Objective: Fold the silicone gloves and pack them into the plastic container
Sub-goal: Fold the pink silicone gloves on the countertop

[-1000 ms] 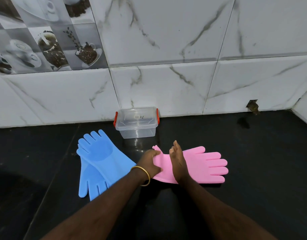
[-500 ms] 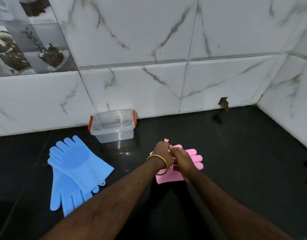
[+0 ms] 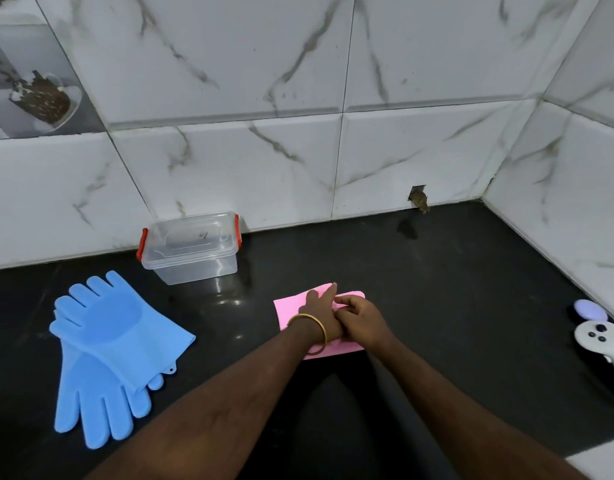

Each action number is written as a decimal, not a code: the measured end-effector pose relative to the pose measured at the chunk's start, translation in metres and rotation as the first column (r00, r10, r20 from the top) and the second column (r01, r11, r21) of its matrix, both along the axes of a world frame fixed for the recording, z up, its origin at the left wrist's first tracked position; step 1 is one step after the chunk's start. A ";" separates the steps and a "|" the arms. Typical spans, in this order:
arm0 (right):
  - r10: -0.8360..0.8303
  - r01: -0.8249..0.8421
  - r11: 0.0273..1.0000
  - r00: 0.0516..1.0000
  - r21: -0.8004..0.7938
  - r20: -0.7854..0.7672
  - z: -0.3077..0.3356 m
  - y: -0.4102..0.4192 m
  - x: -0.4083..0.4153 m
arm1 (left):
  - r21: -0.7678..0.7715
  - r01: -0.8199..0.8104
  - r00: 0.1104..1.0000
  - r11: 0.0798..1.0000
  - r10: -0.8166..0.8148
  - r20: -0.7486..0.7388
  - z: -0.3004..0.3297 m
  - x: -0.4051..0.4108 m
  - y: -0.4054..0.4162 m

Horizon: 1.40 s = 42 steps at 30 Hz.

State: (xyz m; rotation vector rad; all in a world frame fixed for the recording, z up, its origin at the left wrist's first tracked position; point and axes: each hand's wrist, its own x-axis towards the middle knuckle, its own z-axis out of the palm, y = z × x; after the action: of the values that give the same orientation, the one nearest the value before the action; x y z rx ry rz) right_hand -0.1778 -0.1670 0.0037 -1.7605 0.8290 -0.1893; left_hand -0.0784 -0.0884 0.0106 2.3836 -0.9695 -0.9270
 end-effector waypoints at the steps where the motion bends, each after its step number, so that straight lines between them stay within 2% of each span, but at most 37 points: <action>1: 0.005 -0.006 0.999 1.000 -0.049 -0.017 0.000 -0.001 0.001 | -0.032 -0.001 1.000 1.000 0.000 -0.032 -0.003 0.002 0.003; 5: 0.053 -0.068 0.980 0.995 -0.185 -0.080 0.002 -0.005 0.007 | -0.153 0.011 0.994 0.988 -0.027 -0.101 -0.011 0.012 0.015; 7: 0.072 -0.104 0.964 0.988 -0.246 -0.135 0.002 -0.008 0.011 | -0.225 -0.100 0.970 0.969 0.045 -0.240 -0.013 0.019 0.025; 8: 0.075 -0.117 0.956 0.984 -0.270 -0.161 0.000 -0.010 0.013 | -0.261 -0.174 0.960 0.950 0.104 -0.261 -0.014 0.022 0.031; 11: 0.049 -0.124 0.932 0.974 -0.341 -0.221 -0.006 -0.014 0.014 | -0.342 -0.332 0.941 0.879 0.332 -0.061 -0.019 0.033 0.047; 13: 0.019 -0.104 0.917 0.975 -0.385 -0.219 -0.010 -0.013 0.014 | -0.295 -0.438 0.879 0.849 0.473 0.058 -0.021 0.038 0.059; 16: -0.001 -0.087 0.919 0.975 -0.385 -0.221 -0.013 -0.011 0.014 | -0.197 -0.538 0.828 0.820 0.558 0.062 -0.023 0.040 0.071; 20: -0.011 -0.067 0.931 0.978 -0.359 -0.210 -0.014 -0.008 0.013 | -0.140 -0.576 0.816 0.806 0.576 -0.040 -0.018 0.037 0.066; 23: -0.008 -0.060 0.946 0.978 -0.319 -0.207 -0.014 -0.006 0.012 | -0.058 -0.563 0.826 0.824 0.562 -0.034 -0.016 0.034 0.060; 27: 0.002 -0.076 0.933 0.978 -0.351 -0.208 -0.013 -0.002 0.011 | 0.010 -0.574 0.818 0.819 0.574 -0.046 -0.012 0.035 0.055; 33: -0.007 -0.073 0.940 0.972 -0.334 -0.234 -0.016 -0.001 0.007 | 0.038 -0.542 0.826 0.839 0.541 -0.162 -0.014 0.038 0.056; 37: 0.004 -0.072 0.948 0.977 -0.311 -0.214 -0.017 -0.001 0.007 | -0.006 -0.554 0.816 0.833 0.541 -0.202 -0.015 0.034 0.051; 42: 0.012 -0.073 0.960 0.975 -0.269 -0.223 -0.016 0.001 0.006 | -0.043 -0.633 0.736 0.773 0.585 -0.341 -0.016 0.032 0.046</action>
State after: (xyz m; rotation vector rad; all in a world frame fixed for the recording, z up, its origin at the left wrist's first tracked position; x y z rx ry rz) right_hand -0.1715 -0.1665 -0.0119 -2.0884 0.9578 -0.0843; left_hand -0.0469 -0.0426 -0.0056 2.1053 -0.0928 -0.8727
